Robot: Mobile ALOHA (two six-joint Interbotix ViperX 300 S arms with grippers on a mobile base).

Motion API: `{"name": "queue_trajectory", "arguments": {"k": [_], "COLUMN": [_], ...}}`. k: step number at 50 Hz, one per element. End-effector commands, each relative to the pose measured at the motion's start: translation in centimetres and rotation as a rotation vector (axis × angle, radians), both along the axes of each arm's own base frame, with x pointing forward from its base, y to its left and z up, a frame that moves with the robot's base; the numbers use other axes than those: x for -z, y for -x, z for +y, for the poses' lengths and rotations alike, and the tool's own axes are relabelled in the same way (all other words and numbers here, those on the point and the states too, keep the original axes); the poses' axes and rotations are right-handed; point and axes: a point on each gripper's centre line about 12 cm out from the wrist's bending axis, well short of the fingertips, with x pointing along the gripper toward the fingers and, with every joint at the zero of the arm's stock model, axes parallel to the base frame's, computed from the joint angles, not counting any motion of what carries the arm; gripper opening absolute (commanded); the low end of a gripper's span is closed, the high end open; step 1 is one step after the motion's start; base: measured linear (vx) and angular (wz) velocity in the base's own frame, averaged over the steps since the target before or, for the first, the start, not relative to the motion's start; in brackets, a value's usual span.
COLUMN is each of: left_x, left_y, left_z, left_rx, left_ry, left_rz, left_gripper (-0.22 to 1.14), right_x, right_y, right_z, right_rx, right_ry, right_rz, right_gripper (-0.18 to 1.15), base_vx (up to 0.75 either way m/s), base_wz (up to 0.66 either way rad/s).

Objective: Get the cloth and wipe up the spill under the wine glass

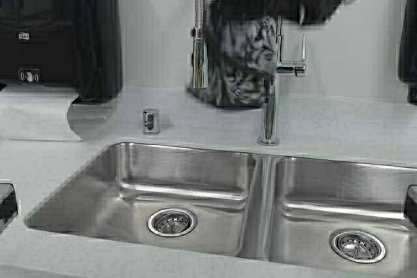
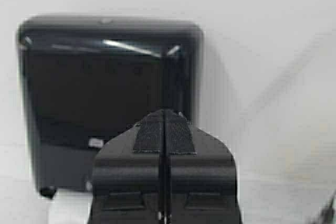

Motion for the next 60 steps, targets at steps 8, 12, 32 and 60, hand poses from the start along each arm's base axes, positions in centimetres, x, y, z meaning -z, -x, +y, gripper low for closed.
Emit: {"name": "queue_trajectory", "arguments": {"k": [8,12,32,60], "left_x": [-0.1,-0.1,0.1,0.2], "left_y": [-0.2,-0.2,-0.2,-0.1], "left_z": [0.0,0.0,0.0,0.0], "left_rx": [-0.001,-0.001,-0.001,0.0], "left_ry": [0.005,0.003,0.004,0.012], "left_rz": [0.003,0.003,0.012,0.015], "left_gripper": [0.03,0.03,0.03,0.03], "right_x": [-15.1,-17.9,-28.6,-26.2], "right_y": [3.2,3.9,6.9,10.1], "right_z": [-1.8,-2.2,-3.4,-0.9], "right_rx": [0.019,0.025,0.029,-0.071], "right_ry": [-0.128,-0.145,-0.23,-0.153], "right_rz": [-0.336,-0.372,-0.517,-0.363], "right_gripper": [0.07,0.07,0.07,0.07], "base_vx": [-0.05,-0.06,-0.11,-0.16], "base_wz": [0.01,0.01,0.01,0.03]}}
